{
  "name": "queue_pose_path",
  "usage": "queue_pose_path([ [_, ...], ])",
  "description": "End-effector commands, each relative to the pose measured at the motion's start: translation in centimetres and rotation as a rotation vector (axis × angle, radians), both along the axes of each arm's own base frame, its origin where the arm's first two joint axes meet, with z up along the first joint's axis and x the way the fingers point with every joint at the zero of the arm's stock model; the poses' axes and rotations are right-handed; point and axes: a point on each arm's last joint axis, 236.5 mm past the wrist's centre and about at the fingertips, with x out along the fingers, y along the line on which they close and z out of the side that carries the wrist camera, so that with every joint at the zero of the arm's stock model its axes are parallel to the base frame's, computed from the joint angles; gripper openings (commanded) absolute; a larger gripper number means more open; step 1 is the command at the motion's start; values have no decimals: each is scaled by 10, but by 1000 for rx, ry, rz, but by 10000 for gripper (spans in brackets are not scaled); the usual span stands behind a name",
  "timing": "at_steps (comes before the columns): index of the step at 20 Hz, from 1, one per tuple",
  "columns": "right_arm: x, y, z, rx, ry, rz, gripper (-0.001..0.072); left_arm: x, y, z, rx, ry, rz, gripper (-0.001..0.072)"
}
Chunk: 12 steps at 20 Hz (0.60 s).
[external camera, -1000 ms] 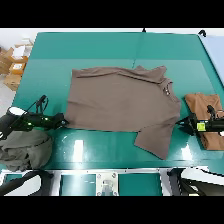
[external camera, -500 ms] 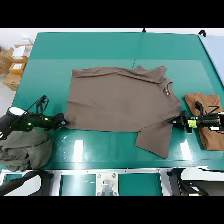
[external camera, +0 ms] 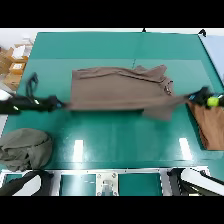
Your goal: Fold the shirts.
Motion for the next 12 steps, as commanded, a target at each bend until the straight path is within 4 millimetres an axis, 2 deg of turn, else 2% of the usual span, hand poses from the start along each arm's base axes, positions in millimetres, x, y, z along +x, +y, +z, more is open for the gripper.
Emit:
queue_pose_path([
  [1, 4, 27, 202, -86, -524, -37, 19, 2, -10, 183, 22, -415, -21, 24],
  [3, -27, 41, 315, -248, -812, -103, 19, -26, -16, 303, 71, -719, -15, 24],
  [4, -48, 51, 363, -320, -939, -138, 19, -47, -20, 354, 90, -845, -14, 24],
  [5, -73, 62, 405, -391, -1053, -172, 19, -74, -26, 401, 118, -977, -22, 24],
  [6, -99, 74, 440, -471, -1155, -202, 19, -100, -31, 438, 142, -1088, -28, 24],
  [7, -124, 85, 467, -543, -1234, -228, 19, -127, -36, 470, 168, -1193, -28, 24],
  [9, -154, 98, 495, -649, -1320, -265, 19, -165, -38, 509, 222, -1336, -6, 25],
  [10, -164, 102, 502, -686, -1342, -278, 19, -173, -37, 517, 241, -1369, 8, 24],
  [12, -168, 102, 505, -705, -1350, -289, 19, -173, -32, 516, 262, -1356, 29, 25],
])
